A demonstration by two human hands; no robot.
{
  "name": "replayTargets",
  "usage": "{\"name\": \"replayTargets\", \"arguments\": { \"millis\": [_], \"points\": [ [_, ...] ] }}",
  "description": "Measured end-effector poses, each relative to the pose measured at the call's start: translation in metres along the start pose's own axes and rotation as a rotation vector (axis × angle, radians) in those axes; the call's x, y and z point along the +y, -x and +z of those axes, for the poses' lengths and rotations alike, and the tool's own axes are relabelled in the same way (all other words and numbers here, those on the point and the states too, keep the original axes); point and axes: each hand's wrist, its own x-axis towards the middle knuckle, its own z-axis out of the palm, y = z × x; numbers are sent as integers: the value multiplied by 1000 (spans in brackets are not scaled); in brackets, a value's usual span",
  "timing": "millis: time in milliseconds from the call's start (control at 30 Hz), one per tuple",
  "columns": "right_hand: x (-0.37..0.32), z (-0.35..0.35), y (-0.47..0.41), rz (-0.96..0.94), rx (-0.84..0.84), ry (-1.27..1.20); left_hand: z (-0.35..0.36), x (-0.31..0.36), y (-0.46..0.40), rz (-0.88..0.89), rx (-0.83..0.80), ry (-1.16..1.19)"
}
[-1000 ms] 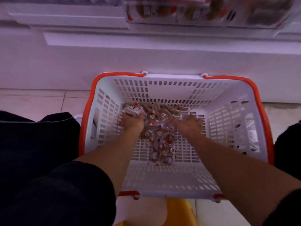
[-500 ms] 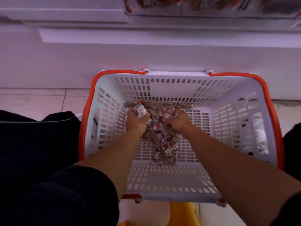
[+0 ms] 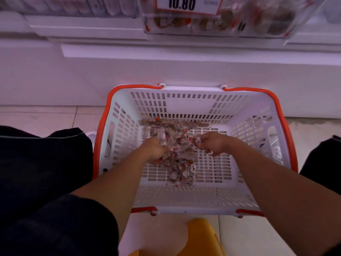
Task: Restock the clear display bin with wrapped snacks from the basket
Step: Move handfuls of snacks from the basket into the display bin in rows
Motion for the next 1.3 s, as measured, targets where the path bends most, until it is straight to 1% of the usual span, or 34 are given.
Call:
{"name": "replayTargets", "arguments": {
  "millis": [67, 133, 200, 233, 300, 367, 467, 533, 600, 700, 733, 800, 833, 867, 900, 967, 1067, 1133, 1233, 1300],
  "points": [
    [-4, 1, 7, -26, 23, -40, -4, 1, 7, 4, 5, 30],
    [-9, 4, 15, -62, 52, -110, -7, 2, 12, -12, -19, 192],
    [-14, 7, 23, -134, 88, -110, -10, 3, 16, -13, -39, 390],
    [-17, 9, 28, -186, 106, -113, -11, 2, 17, -1, -46, 451],
    [-22, 10, 36, -290, 144, -121, -16, 2, 20, 24, -41, 522],
    [-29, 7, 45, -317, 159, -104, -21, 4, 25, 26, -28, 555],
    [-44, -8, 65, -276, 83, -103, -30, 12, 37, 46, -72, 533],
    [-59, -23, 84, -270, 5, -69, -40, 24, 50, 61, -164, 532],
    [-78, -42, 107, -286, -45, 14, -57, 39, 65, 90, -257, 537],
    [-109, -71, 147, -320, -55, 150, -89, 66, 96, 147, -358, 507],
    [-118, -78, 161, -337, -57, 194, -100, 75, 109, 166, -375, 442],
    [-133, -89, 191, -380, -68, 244, -119, 96, 139, 220, -366, 217],
    [-138, -94, 205, -402, -80, 225, -127, 106, 154, 262, -341, 124],
    [-143, -99, 219, -421, -95, 178, -134, 116, 169, 307, -318, 85],
    [-147, -104, 234, -446, -111, 123, -141, 124, 183, 346, -301, 103],
    [-154, -113, 260, -518, -114, 15, -154, 139, 211, 423, -318, 252],
    [-162, -123, 293, -684, -38, -206, -170, 154, 244, 500, -433, 534],
    [-168, -128, 308, -807, 40, -288, -177, 161, 255, 543, -520, 656],
    [-177, -137, 319, -922, 195, -250, -182, 171, 263, 585, -649, 741],
    [-180, -142, 321, -960, 249, -226, -184, 177, 264, 604, -734, 741]
  ]
}}
